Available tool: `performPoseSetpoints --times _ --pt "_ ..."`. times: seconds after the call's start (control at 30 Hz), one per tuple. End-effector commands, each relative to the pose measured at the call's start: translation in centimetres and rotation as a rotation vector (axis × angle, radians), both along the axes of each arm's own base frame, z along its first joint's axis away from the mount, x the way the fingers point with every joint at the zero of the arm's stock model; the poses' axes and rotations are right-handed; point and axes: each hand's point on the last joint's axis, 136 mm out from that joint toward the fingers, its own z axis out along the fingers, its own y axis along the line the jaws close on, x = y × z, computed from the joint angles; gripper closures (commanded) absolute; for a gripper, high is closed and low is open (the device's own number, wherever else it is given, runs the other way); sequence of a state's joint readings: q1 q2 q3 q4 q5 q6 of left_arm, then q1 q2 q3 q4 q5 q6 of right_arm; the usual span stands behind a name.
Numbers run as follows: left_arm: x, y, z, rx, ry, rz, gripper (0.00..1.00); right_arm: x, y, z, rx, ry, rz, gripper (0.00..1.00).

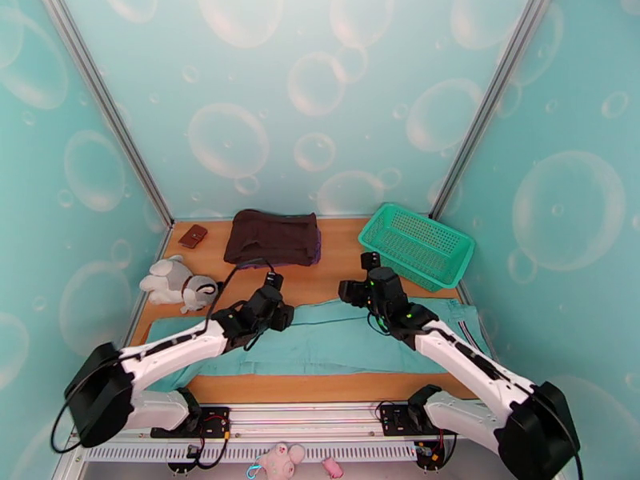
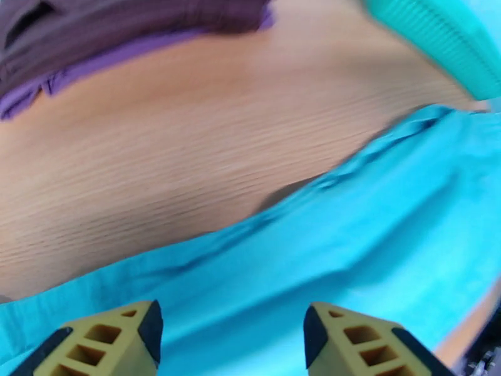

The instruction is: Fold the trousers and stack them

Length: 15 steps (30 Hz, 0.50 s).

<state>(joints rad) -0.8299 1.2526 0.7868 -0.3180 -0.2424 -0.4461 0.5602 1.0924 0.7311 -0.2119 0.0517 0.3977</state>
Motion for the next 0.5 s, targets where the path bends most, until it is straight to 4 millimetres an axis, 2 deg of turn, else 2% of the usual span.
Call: performPoseSetpoints --times 0.0,0.1,0.17,0.2,0.27,0.3,0.33,0.47 --pt "-5.2 3.0 -3.7 0.022 0.256 0.035 0.36 -4.7 4.4 -4.6 -0.189 0.130 0.237 0.37" --pt "-7.2 4.3 -3.6 -0.043 0.317 0.094 0.35 -8.3 7.7 -8.2 -0.381 0.173 0.335 0.37" --pt "-7.6 5.0 -2.1 -0.104 0.274 0.119 0.26 -10.1 9.3 -9.8 -0.457 0.166 0.377 0.35" --pt "-7.7 5.0 -1.2 -0.139 0.251 0.124 0.26 -10.7 9.8 -10.5 -0.476 0.167 0.395 0.35" --pt "-7.6 6.0 0.5 -0.184 0.209 0.170 0.22 -11.6 9.9 -12.2 -0.535 0.188 0.402 0.34" --pt "-7.6 6.4 1.1 -0.199 0.194 0.190 0.16 -11.9 9.8 -12.7 -0.561 0.193 0.399 0.34" --pt "-7.7 7.1 1.6 -0.206 0.177 0.212 0.01 -12.2 9.8 -13.2 -0.583 0.198 0.393 0.34" --pt "-7.8 8.6 3.6 -0.266 0.116 0.268 0.01 -13.3 9.5 -14.1 -0.606 0.217 0.385 0.34"
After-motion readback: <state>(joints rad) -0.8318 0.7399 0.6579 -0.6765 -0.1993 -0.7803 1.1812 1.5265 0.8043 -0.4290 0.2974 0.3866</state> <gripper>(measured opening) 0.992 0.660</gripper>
